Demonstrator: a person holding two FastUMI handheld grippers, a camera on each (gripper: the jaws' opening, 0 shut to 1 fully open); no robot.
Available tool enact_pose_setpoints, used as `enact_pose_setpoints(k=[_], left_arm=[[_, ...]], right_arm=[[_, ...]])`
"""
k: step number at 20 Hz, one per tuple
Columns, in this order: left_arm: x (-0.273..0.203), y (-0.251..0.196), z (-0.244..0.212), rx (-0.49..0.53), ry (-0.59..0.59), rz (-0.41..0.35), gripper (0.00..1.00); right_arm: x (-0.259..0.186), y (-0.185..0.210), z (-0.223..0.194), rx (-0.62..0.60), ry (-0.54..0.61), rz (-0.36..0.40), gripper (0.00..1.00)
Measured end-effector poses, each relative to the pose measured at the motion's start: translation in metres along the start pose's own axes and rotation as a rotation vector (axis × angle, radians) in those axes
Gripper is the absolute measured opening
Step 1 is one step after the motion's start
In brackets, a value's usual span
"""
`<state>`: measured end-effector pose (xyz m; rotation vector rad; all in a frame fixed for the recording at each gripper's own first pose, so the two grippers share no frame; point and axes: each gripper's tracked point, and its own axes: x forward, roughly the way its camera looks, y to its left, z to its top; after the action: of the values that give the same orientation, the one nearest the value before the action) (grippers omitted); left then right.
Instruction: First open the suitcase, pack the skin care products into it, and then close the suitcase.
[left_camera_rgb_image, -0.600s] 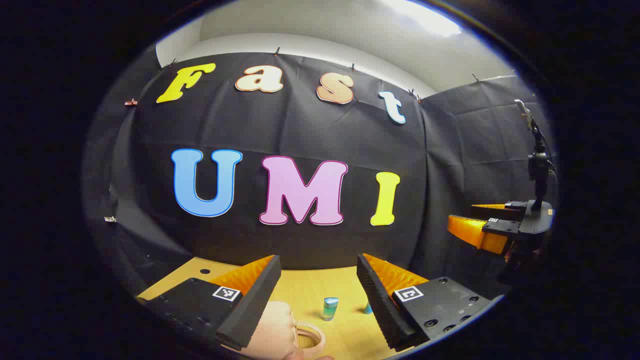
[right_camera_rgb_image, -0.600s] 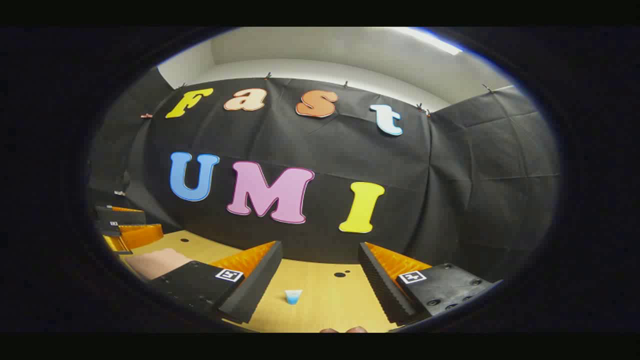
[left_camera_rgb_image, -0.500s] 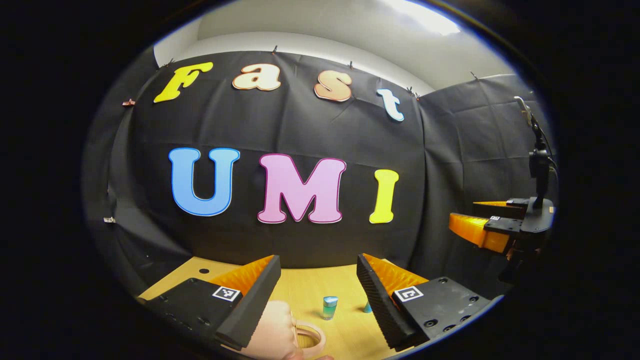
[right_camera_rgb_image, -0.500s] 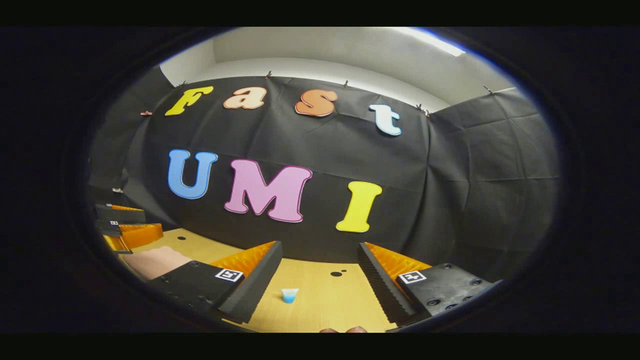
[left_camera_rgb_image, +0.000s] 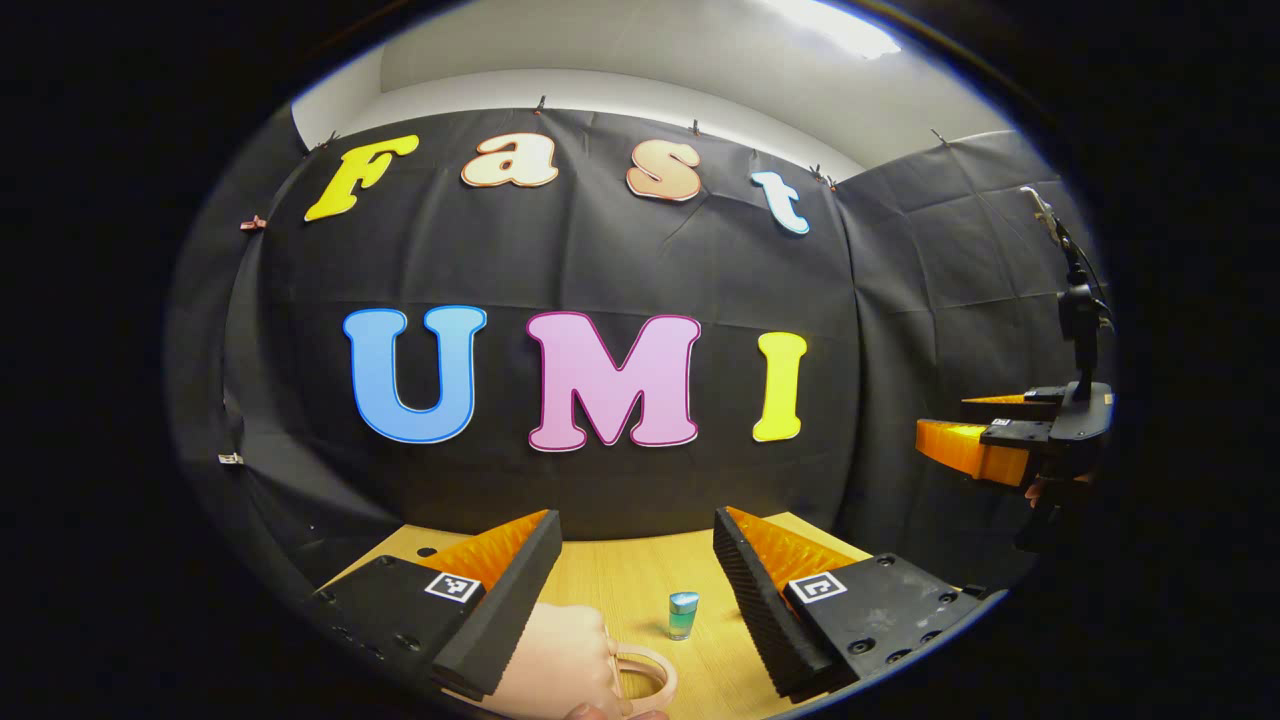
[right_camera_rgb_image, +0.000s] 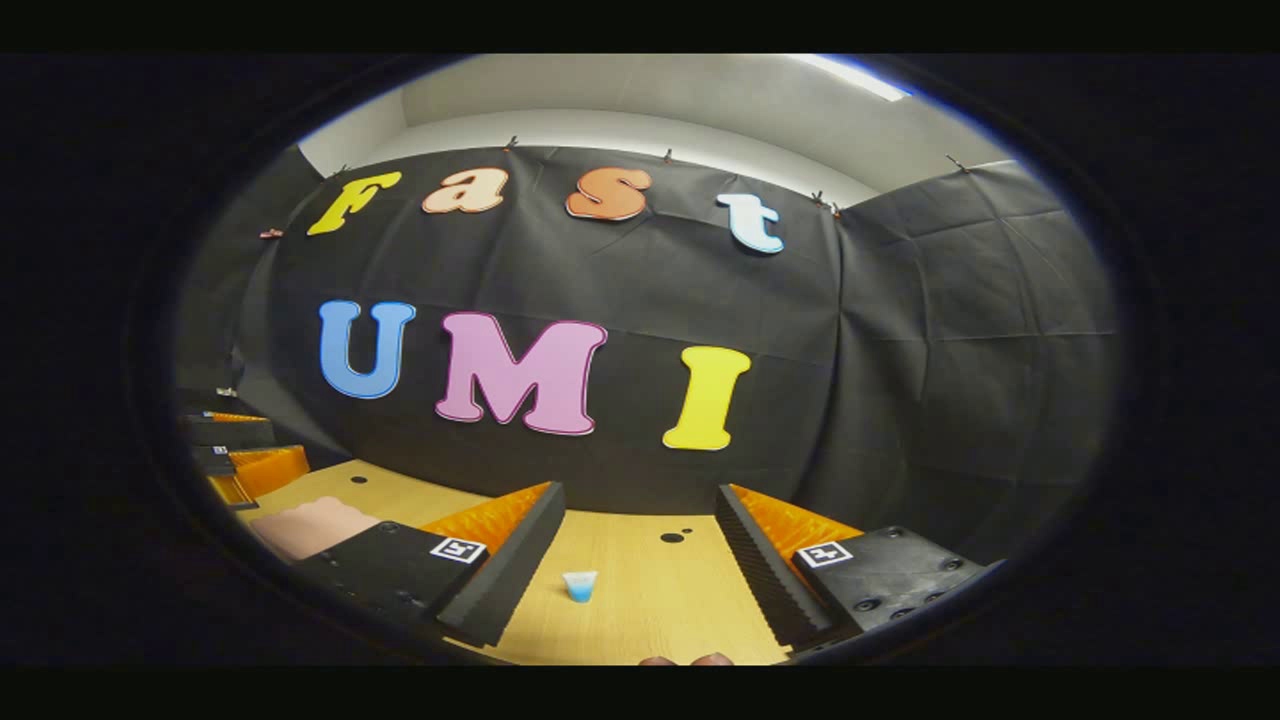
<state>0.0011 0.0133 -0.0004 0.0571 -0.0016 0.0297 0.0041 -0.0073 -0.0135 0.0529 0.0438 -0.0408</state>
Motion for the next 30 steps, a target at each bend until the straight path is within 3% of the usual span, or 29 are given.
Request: enact_pose_setpoints(k=[10,14,20,24,30], left_arm=[[-0.004,0.001,-0.015,-0.023,0.035,-0.005,0.96],[-0.003,-0.009,-0.027,-0.032,0.062,-0.047,0.96],[0.006,-0.016,-0.069,-0.112,0.203,-0.087,0.96],[0.016,-0.031,-0.108,-0.169,0.346,-0.132,0.96],[0.029,-0.037,-0.186,-0.279,0.605,-0.043,0.96]], right_arm=[[0.002,0.01,-0.005,0.001,0.012,0.014,0.95],[0.002,0.009,-0.007,0.001,0.018,0.012,0.95],[0.003,0.003,-0.011,-0.008,0.011,0.005,0.95],[0.013,0.001,-0.018,-0.051,-0.001,0.041,0.96],[0.039,-0.001,-0.041,-0.017,0.01,0.145,0.96]])
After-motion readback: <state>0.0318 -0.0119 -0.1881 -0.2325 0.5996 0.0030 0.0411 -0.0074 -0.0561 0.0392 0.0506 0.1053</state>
